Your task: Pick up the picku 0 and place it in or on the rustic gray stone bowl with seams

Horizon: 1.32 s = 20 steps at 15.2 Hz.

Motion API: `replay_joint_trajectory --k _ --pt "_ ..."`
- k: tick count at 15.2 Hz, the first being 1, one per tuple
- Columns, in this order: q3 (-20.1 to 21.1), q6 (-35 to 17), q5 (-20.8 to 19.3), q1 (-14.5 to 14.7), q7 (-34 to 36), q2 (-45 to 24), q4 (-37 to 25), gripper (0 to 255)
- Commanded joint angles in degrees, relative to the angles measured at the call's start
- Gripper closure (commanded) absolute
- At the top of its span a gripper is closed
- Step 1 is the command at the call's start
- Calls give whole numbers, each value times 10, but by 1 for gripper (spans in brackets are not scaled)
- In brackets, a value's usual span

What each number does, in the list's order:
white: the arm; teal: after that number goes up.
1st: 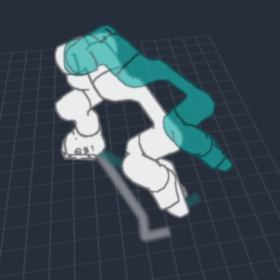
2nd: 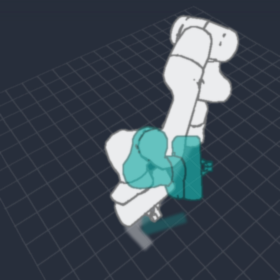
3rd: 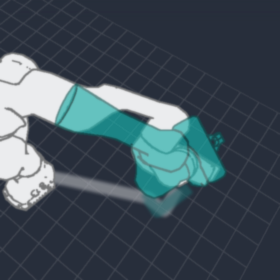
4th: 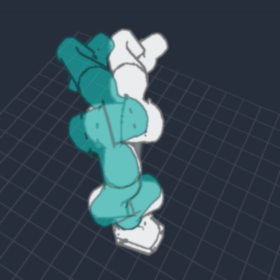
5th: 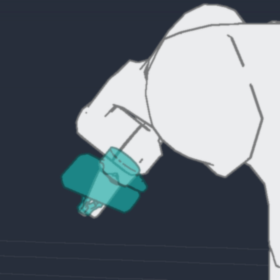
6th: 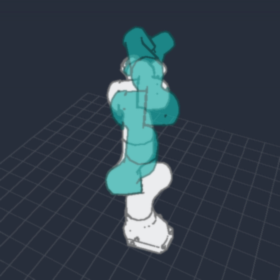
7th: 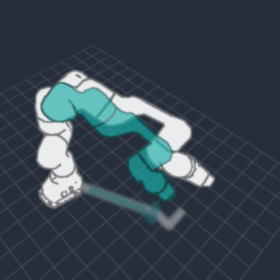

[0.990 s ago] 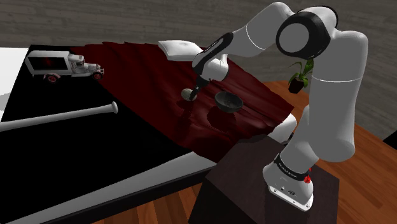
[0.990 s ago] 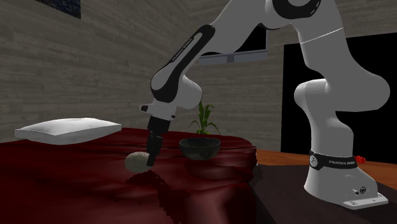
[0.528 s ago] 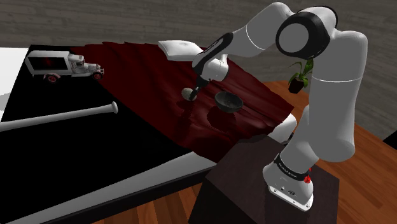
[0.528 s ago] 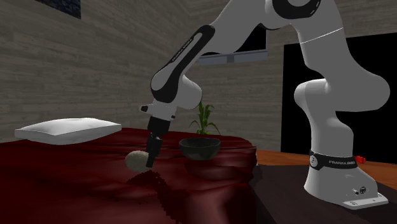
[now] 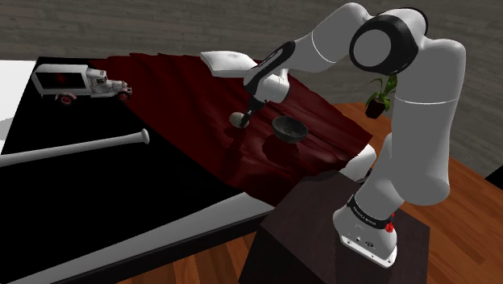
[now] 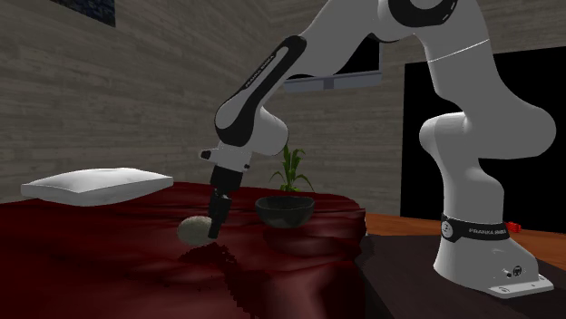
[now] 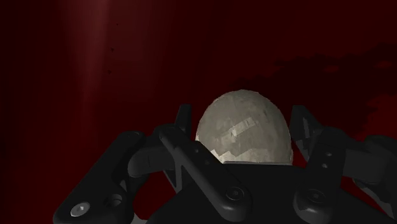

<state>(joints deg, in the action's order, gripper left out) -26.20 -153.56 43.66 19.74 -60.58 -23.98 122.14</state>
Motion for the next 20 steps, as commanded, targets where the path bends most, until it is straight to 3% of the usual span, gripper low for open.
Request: replay_joint_trajectory --k 1,19,20 --pt "0 0 0 0 0 0 0 255" --pt "-80 83 -148 60 120 107 0 255" --pt "-77 80 -140 57 114 101 -1 255"
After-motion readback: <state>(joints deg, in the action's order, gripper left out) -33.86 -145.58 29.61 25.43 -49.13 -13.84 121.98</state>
